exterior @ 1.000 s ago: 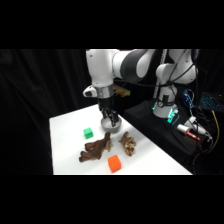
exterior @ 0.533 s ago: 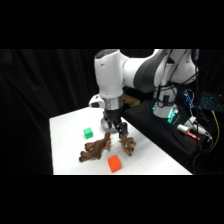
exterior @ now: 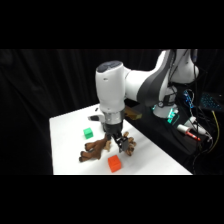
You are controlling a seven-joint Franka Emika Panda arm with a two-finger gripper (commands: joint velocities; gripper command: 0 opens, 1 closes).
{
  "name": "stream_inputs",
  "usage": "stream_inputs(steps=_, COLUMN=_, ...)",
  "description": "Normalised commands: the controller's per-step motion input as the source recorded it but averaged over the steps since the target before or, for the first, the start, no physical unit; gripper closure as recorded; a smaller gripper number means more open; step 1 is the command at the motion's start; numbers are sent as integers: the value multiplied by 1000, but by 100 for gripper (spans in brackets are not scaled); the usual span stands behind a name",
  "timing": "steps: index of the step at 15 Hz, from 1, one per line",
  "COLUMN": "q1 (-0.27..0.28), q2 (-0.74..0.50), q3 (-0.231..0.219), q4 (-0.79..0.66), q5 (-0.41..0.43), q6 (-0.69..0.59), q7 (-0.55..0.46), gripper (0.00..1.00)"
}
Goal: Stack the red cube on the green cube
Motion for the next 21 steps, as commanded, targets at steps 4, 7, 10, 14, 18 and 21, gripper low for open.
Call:
stream_inputs(steps=4, q1=91, q2=282, q3=-52, q4=253, q5=-68, q6=167, q7=193, gripper=0)
stream_inputs(steps=7, q1=91, q2=246, q3=-74, q4=217, q5=-37, q6=168, q7=164, gripper=0)
stream_inputs(steps=10, q1=87, q2=232, q3=-73, q4=194, q5=-10, q6=147, q7=122, gripper=0)
stream_inputs(steps=14, q1=82, q2=208, q3=-58, q4=165, q5=33, q6=130, q7=81, gripper=0)
stream_inputs(steps=18, q1=64, q2=174, q3=-41, q4=126, q5=74, q6=128, q7=45, gripper=0)
stream_inputs(steps=21, q1=54, q2=142, q3=-44, q4=113, q5=80, q6=116, q7=24, gripper=0)
